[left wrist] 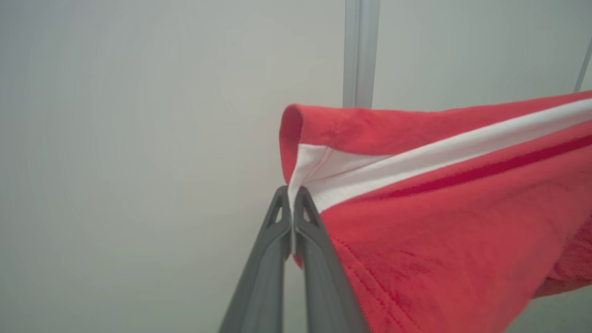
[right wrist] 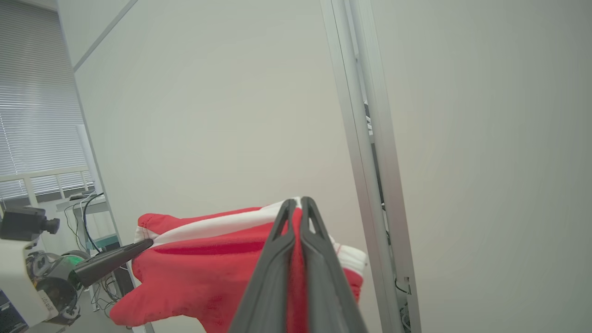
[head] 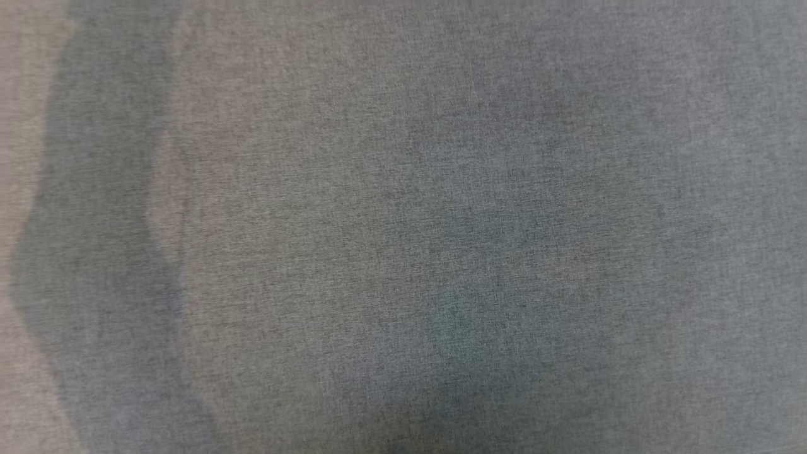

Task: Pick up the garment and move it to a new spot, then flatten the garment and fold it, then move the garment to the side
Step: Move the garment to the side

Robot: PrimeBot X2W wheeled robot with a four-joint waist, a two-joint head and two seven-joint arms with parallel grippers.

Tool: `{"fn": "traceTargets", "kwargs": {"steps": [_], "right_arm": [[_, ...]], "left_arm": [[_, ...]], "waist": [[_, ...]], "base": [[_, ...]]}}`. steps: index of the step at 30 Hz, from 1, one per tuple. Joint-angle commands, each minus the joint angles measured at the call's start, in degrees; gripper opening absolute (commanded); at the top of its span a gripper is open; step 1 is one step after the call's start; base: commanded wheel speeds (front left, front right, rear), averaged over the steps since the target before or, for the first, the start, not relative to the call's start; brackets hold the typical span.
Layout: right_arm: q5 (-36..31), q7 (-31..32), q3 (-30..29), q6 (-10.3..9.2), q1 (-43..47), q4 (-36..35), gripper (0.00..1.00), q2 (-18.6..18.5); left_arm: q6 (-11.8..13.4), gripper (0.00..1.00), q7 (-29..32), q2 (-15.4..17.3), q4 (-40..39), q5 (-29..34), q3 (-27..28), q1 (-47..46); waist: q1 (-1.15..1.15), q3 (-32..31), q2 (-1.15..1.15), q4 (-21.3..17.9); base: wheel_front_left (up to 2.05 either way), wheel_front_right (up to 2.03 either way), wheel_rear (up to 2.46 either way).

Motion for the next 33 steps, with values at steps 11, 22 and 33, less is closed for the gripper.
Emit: {"fn": "traceTargets", "kwargs": {"steps": [11, 22, 33], "right_arm": [[1.66, -7.14, 14.99, -0.37, 0.85, 1.65, 0.00, -5.51], [3.40, -7.37, 28.60, -0.26, 15.06, -4.31, 0.00, -9.97], [-2.66, -7.38, 29.87, -0.26, 36.24, -13.98, 0.00, -14.00]], "left_arm": [[0.37, 0.00, -1.77, 0.82, 3.56, -10.83, -12.71, 2.34], [0.34, 0.00, 2.74, 8.09, -6.30, -25.83, -19.83, 20.50], [2.82, 0.00, -7.90, 14.58, -22.04, -34.26, -19.81, 47.13]], "waist": [[0.00, 2.92, 0.00, 0.81], [0.00, -4.96, 0.00, 0.27], [0.00, -20.91, 0.00, 1.05]], "base": [[0.00, 0.00, 0.00], [0.00, 0.00, 0.00], [0.00, 0.00, 0.00]]}}
